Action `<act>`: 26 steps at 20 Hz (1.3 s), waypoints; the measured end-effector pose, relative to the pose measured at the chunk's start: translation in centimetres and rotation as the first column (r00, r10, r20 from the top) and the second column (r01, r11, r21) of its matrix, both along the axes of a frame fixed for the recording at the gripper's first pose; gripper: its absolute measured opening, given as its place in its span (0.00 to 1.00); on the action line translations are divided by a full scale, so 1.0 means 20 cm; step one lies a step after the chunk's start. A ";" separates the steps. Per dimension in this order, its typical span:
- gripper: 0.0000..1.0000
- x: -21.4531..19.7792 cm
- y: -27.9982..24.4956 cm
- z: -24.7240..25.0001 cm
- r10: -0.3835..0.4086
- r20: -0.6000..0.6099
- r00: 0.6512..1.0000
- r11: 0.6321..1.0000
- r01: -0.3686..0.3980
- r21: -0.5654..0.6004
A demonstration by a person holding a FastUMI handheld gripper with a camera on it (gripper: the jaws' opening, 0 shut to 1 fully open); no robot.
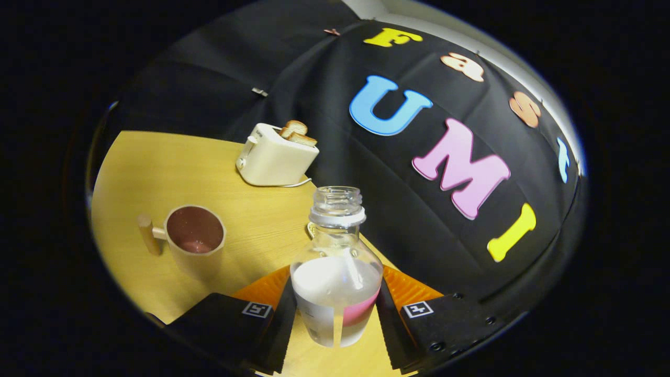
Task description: Take the bottle from table, then pour the juice into the cup, finally place the bottle on the coaster
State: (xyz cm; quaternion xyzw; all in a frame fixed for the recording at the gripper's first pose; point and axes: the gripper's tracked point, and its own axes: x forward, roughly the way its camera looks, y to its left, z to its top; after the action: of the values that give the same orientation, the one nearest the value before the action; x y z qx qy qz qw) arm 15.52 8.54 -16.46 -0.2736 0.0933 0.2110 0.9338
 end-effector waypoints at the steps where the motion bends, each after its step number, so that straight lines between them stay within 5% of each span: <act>1: 0.75 0.03 -0.02 0.01 -0.026 0.011 1.000 0.999 0.026 0.045; 8: 0.75 0.19 0.00 0.00 -0.098 -0.024 0.995 0.928 0.100 0.360; 16: 0.75 0.35 -0.09 -0.17 -0.182 -0.091 0.979 0.861 0.203 0.465; 26: 0.75 0.44 -0.05 -0.21 -0.181 -0.076 0.981 0.847 0.195 0.494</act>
State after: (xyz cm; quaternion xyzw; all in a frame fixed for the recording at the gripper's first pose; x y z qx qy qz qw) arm 24.26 7.52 -20.57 -0.0098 0.0745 0.1393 0.9874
